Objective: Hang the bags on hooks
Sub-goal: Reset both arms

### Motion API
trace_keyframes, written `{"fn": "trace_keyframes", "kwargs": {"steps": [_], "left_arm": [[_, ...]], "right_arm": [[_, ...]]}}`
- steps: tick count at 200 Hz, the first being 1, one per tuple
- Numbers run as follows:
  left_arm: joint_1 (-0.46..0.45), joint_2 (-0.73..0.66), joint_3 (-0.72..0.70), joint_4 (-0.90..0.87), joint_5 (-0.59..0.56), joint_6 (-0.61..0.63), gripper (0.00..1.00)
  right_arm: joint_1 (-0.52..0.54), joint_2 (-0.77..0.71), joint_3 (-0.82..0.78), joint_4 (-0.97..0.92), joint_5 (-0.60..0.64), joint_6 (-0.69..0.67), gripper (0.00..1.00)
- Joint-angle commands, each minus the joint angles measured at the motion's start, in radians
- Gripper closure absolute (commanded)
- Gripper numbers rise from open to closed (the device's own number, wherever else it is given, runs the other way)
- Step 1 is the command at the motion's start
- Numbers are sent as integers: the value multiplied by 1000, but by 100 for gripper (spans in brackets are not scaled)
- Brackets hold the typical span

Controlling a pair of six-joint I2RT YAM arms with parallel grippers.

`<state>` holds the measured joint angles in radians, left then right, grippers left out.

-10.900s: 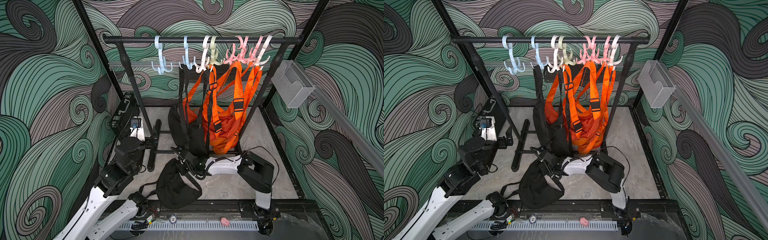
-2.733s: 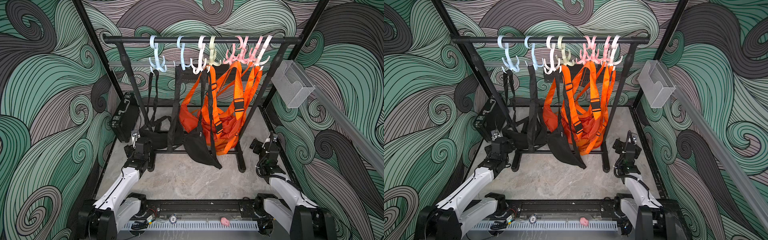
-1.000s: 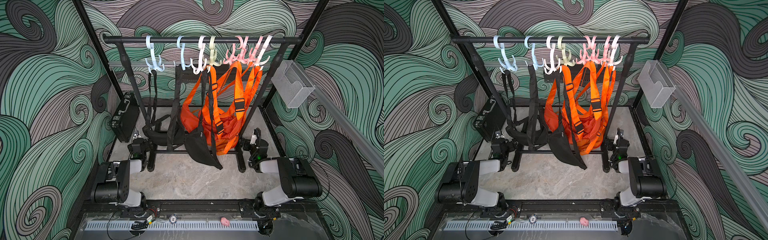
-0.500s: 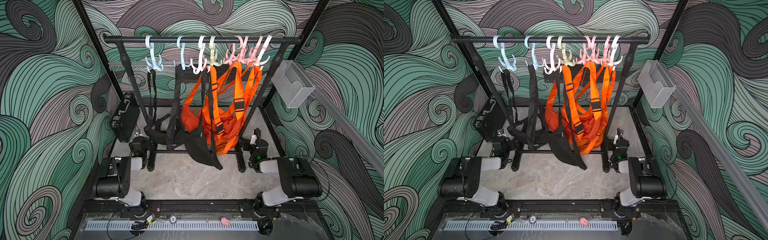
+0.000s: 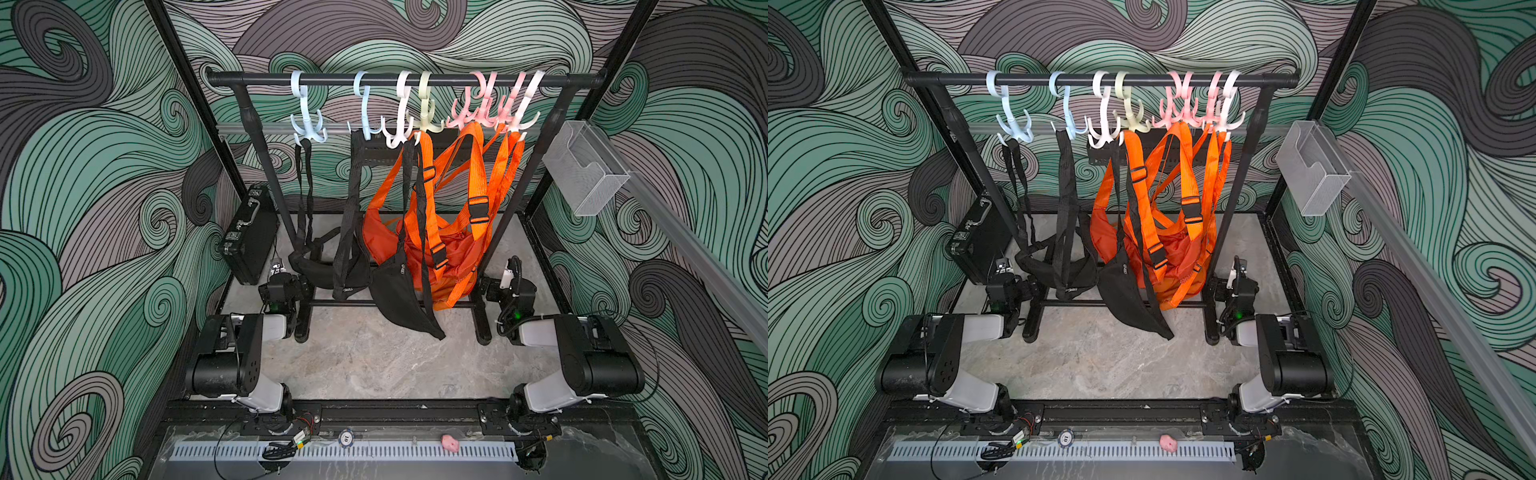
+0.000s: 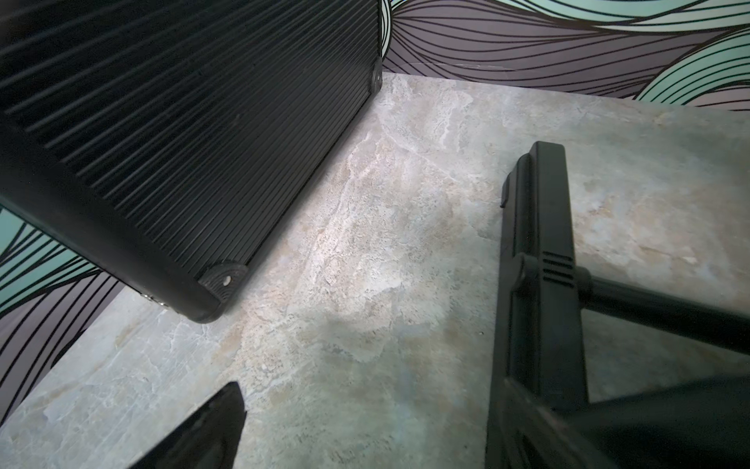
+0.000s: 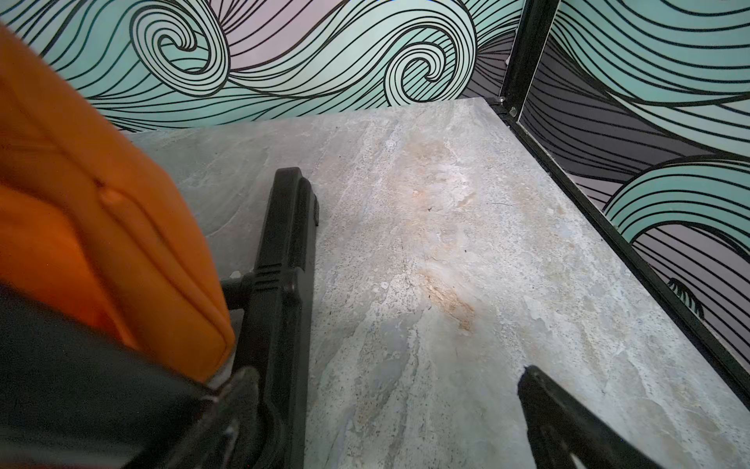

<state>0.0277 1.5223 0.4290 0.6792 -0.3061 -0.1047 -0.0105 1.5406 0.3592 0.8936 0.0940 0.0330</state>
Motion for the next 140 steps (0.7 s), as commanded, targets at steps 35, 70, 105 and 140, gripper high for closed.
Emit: {"fn": "trace_keyframes", "kwargs": {"steps": [35,70,105,140], "left_arm": [[-12,-1,26,14,-7,7,1],[-12,0,25,14,-6,7,1],[-11,-1,26,15,-5,7,2],[-11,-1,26,16,-6,7,1]], "right_arm": [[22,-7,28,-23,8,-33,1],[22,-8,27,-21,10,-33,1],[24,-7,28,-23,11,-33,1],[23,-8,27,-24,11,-33,1]]}}
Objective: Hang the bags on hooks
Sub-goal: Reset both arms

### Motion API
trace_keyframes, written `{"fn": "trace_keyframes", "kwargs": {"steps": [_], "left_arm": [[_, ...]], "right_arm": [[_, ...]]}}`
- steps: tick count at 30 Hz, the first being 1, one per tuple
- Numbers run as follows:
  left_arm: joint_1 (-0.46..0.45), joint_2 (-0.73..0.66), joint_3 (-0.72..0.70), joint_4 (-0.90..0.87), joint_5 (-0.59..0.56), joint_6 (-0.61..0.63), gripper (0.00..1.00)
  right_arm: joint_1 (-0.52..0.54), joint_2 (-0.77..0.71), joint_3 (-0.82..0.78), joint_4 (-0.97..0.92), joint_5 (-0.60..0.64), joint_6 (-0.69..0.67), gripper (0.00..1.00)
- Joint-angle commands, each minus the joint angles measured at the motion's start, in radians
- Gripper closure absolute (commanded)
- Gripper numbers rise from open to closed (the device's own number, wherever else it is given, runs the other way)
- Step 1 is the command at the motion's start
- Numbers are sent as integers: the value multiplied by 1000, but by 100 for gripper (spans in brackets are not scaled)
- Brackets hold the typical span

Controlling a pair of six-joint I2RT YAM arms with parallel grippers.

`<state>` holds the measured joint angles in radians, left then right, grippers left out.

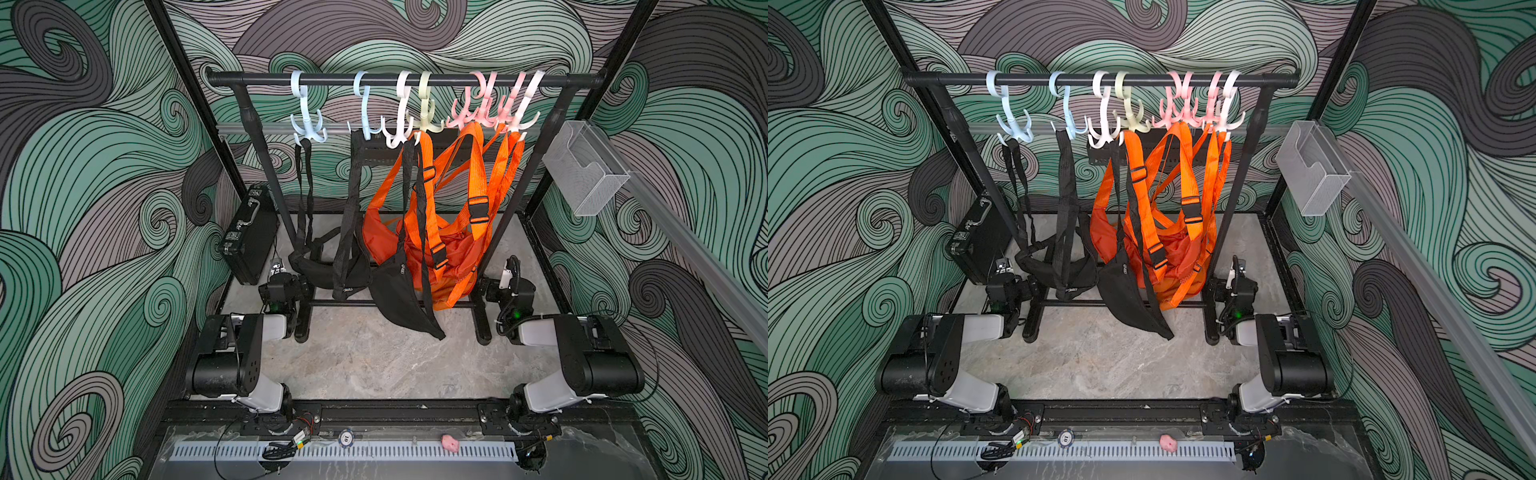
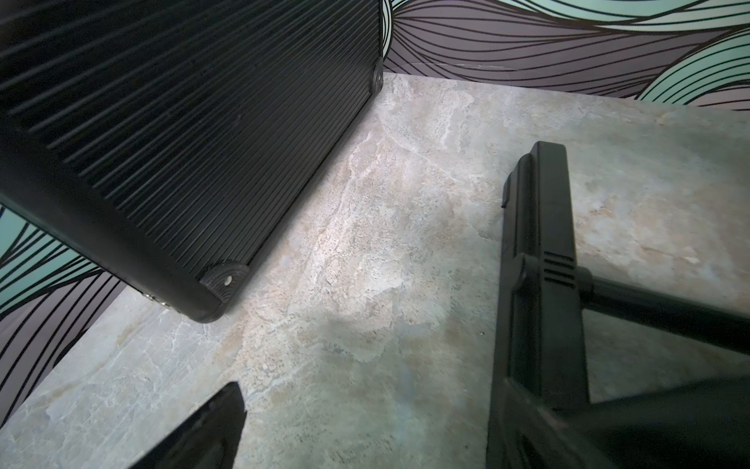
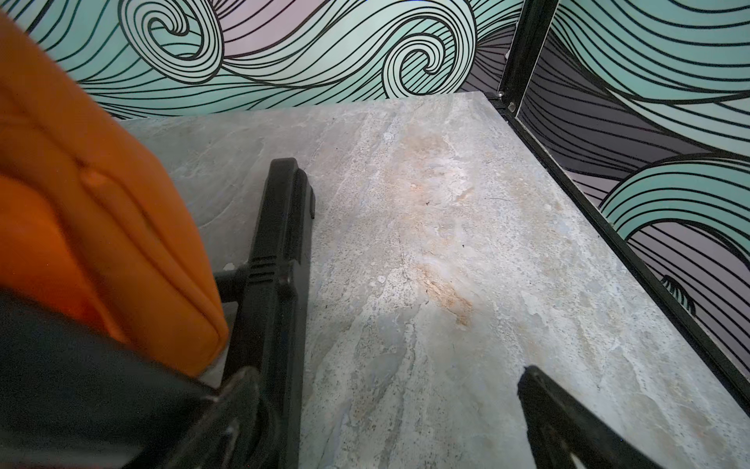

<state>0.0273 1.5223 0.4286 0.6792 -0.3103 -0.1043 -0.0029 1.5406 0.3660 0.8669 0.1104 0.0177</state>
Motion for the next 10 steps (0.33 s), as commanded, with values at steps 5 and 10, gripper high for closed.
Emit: {"fn": "trace_keyframes", "kwargs": {"steps": [5,10], "left_arm": [[-11,-1,27,14,-2,6,1],[-10,-1,26,14,-2,6,1]], "right_arm": [[18,-8,21,5,-5,-18,1],[20,-5,39,-26,-42,-39,1]]}}
